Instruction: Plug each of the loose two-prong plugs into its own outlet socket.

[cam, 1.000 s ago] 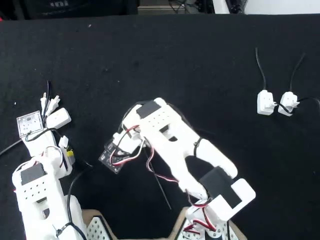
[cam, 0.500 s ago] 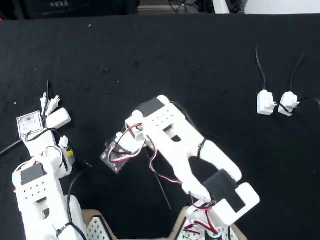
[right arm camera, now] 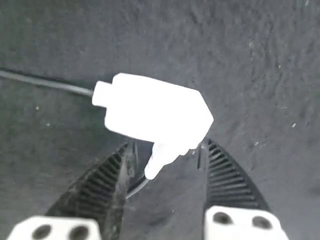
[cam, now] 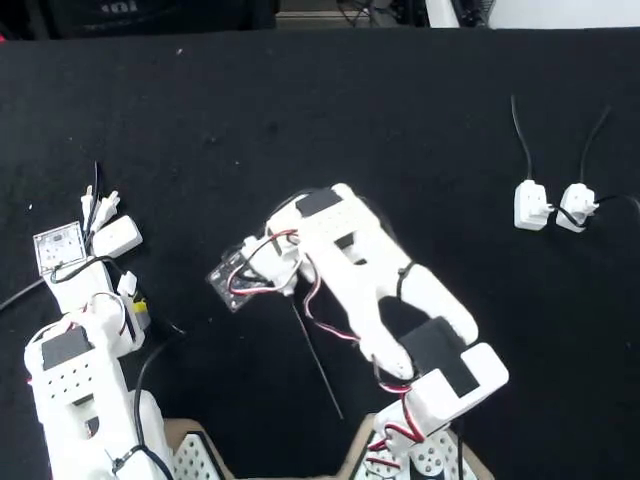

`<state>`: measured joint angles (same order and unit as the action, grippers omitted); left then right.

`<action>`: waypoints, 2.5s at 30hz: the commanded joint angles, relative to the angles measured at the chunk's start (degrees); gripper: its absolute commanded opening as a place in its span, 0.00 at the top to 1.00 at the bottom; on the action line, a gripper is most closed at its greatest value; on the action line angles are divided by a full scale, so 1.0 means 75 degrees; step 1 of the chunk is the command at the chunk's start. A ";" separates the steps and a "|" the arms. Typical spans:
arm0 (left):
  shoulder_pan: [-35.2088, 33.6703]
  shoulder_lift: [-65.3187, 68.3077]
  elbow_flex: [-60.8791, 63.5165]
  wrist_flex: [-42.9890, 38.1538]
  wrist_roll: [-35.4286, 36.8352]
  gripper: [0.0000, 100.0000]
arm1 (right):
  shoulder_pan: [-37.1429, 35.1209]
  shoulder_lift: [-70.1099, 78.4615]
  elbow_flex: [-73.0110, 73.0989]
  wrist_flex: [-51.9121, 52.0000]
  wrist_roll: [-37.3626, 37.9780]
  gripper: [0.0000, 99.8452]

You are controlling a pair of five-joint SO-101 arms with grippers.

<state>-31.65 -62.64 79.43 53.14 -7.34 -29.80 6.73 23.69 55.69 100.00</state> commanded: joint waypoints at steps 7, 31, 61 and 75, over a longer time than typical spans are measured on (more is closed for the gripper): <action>-0.0064 -0.0094 -0.0322 -0.0059 0.0023 0.76 | -0.0610 -0.0088 -0.0100 -0.0527 -0.0797 0.81; -0.0076 -0.0094 -0.0334 -0.0070 0.0035 0.76 | 0.0293 0.1377 -0.1213 -0.0844 -0.3821 0.97; -0.0064 -0.0094 -0.0393 0.0211 0.0059 0.76 | 0.2813 0.2983 -0.4706 0.4360 -1.4265 0.99; -0.0064 -0.0094 -0.0416 0.0211 0.0023 0.76 | 0.2333 0.4683 -0.9254 0.5931 -1.0116 0.66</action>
<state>-31.65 -62.64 79.43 54.55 -7.34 -11.78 40.92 -37.58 98.86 11.30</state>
